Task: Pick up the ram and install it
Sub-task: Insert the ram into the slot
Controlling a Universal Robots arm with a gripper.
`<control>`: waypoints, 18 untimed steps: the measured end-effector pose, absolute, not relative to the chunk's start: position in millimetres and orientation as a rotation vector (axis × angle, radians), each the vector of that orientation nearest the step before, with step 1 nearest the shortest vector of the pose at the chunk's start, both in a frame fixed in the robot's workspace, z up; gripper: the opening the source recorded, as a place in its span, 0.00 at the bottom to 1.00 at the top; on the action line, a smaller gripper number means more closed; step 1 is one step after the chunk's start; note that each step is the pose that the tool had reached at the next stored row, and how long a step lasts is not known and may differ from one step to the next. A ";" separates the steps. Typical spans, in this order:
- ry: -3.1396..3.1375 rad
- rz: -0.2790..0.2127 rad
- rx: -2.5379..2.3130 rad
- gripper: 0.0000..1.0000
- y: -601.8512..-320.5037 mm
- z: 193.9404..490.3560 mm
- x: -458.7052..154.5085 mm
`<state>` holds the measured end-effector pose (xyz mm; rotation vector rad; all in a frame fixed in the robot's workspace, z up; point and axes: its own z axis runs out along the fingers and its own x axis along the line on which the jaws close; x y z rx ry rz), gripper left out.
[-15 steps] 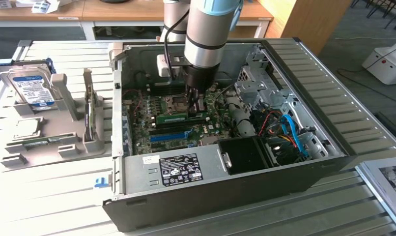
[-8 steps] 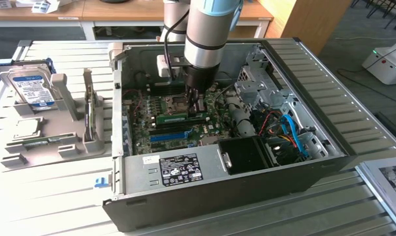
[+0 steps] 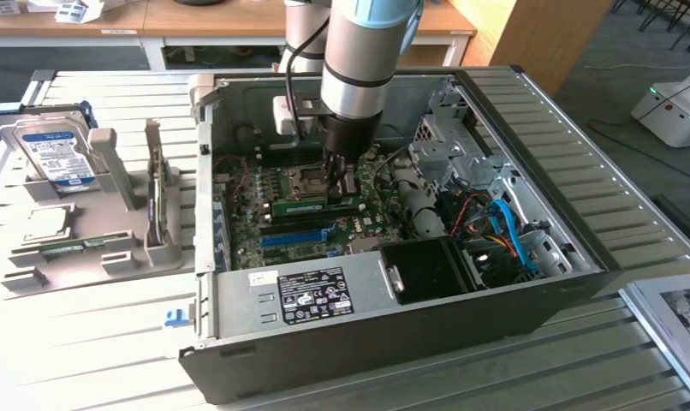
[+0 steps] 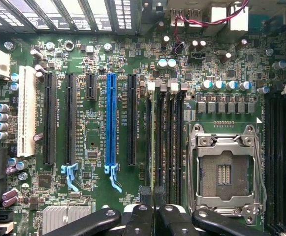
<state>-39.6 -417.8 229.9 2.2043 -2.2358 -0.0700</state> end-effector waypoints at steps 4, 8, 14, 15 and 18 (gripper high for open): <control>-2.236 -0.070 2.204 0.12 -417.8 229.6 -39.5; -2.232 -0.070 2.208 0.12 -417.8 229.4 -39.6; -2.231 -0.070 2.209 0.12 -417.8 229.4 -39.6; -2.231 -0.070 2.209 0.12 -417.8 229.4 -39.6; -2.231 -0.070 2.209 0.12 -417.8 228.8 -39.5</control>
